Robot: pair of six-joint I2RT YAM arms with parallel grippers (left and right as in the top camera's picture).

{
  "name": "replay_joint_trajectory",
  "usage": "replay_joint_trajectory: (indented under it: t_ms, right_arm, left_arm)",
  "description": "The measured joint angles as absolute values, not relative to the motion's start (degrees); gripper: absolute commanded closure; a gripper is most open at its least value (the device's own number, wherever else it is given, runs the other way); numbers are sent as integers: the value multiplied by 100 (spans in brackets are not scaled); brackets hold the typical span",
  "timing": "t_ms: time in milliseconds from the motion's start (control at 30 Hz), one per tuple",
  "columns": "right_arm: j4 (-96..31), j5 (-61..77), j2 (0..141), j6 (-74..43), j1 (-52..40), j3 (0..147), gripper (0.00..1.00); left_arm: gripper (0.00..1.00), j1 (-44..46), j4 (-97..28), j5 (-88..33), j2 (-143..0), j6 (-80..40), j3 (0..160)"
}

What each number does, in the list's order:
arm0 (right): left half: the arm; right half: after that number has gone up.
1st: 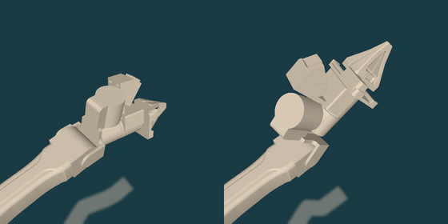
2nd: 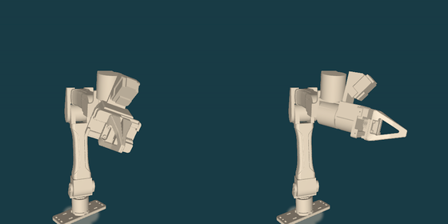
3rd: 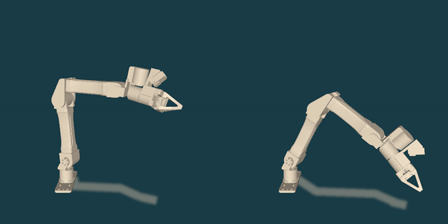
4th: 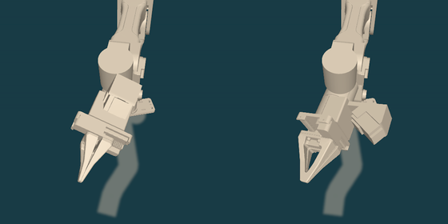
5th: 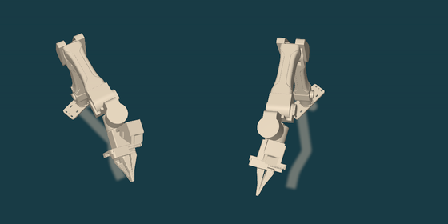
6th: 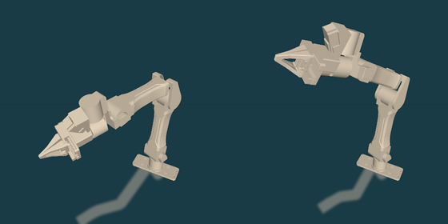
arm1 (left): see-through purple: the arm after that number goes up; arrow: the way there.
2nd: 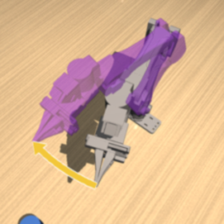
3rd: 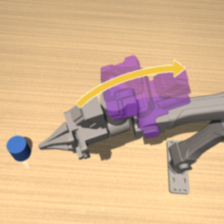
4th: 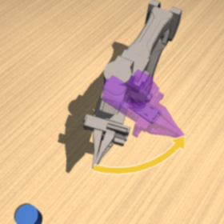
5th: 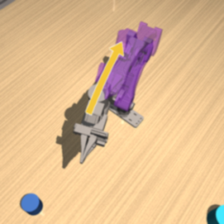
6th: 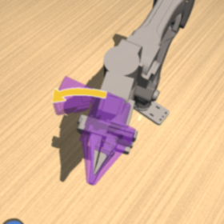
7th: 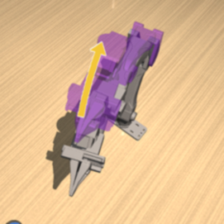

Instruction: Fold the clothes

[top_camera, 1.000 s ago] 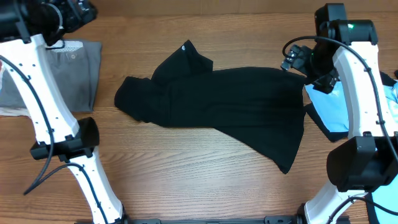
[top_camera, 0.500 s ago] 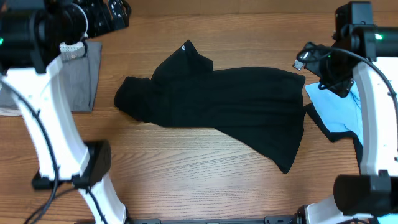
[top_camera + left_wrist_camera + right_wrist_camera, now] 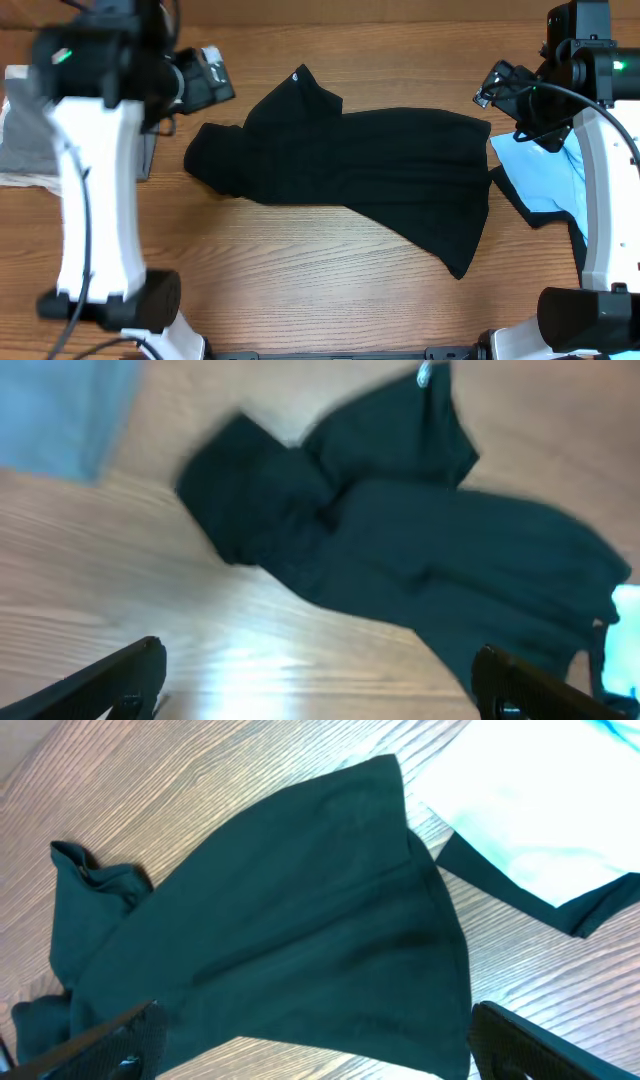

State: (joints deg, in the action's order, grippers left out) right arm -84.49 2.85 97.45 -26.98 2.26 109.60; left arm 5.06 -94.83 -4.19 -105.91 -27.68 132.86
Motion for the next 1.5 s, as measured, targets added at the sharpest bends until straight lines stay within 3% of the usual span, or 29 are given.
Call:
replay_joint_trajectory:
  t_ms: [167,400,800,1000,1367,1500]
  right_arm:
    - [-8440,316,9745,-2696,226,10960,0]
    - [-8438,320,9745,-2692,226,10960,0]
    - [-8396,320,9745,-2676,226,10960,0]
    - [-8396,320,9745,-2604,226,10960,0]
    - [-8396,318,9745,-2563,226,10960,0]
    - [-8399,320,9745,-2563,226,10960,0]
  left_arm:
    - [0,528,-8838,-1151,-11216,-3015,12278]
    - [0,794,-8486,-1474,-12105,-3221,12033]
    - [4,1793,-8261,290,-13203,-3723,12029]
    - [8,1678,-8296,864,-13513,-3734,12029]
    - [48,1575,-8377,1100,-13708,-3715,12029]
    - [78,1575,-8460,1133,-13708,-3715,12029]
